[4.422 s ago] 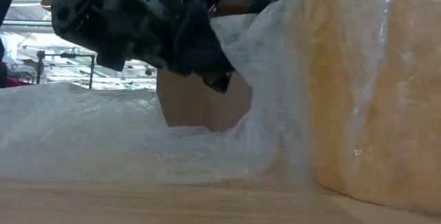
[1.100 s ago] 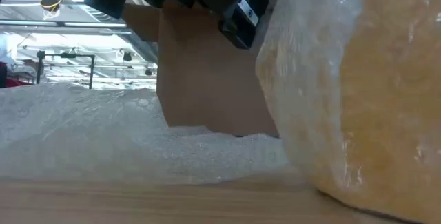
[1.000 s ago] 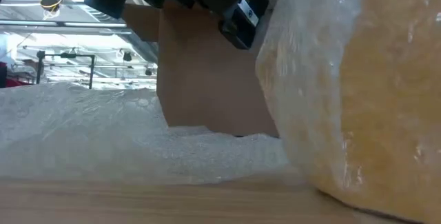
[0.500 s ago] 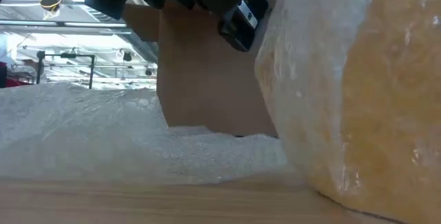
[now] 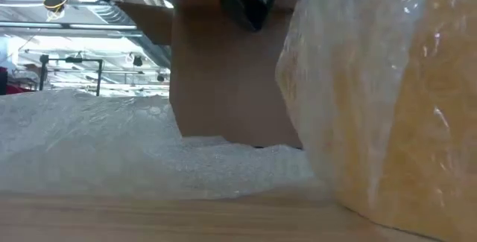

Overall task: Wrap mug
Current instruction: Wrap the yellow mug using the bubble wrap

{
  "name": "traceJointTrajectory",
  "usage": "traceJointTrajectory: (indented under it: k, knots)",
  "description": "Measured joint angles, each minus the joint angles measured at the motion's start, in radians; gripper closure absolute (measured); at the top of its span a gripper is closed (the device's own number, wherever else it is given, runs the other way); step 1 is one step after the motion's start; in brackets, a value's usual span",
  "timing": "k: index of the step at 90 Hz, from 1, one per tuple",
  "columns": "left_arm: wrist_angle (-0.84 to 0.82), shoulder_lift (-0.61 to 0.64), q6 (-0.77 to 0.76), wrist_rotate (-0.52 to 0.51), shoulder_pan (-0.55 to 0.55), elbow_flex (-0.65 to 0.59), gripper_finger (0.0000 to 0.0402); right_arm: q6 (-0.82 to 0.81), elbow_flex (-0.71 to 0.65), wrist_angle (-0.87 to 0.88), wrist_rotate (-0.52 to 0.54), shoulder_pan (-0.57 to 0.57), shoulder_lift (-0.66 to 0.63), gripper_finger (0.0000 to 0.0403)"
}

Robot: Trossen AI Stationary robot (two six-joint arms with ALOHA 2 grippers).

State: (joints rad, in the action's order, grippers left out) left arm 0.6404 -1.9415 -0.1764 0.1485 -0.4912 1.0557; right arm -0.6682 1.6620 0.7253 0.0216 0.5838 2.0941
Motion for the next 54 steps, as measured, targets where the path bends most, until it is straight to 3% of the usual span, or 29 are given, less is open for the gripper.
traceJointTrajectory:
  k: [17,54]
  knots:
    - [-0.027,-0.003,0.003,-0.054,-0.006,0.000,0.0402,0.060,-0.017,-0.124,-0.010,-0.038,0.005,0.0403]
    - [-0.087,-0.002,0.000,-0.085,0.023,-0.003,0.0401,0.028,-0.017,-0.083,0.002,-0.044,-0.003,0.0403]
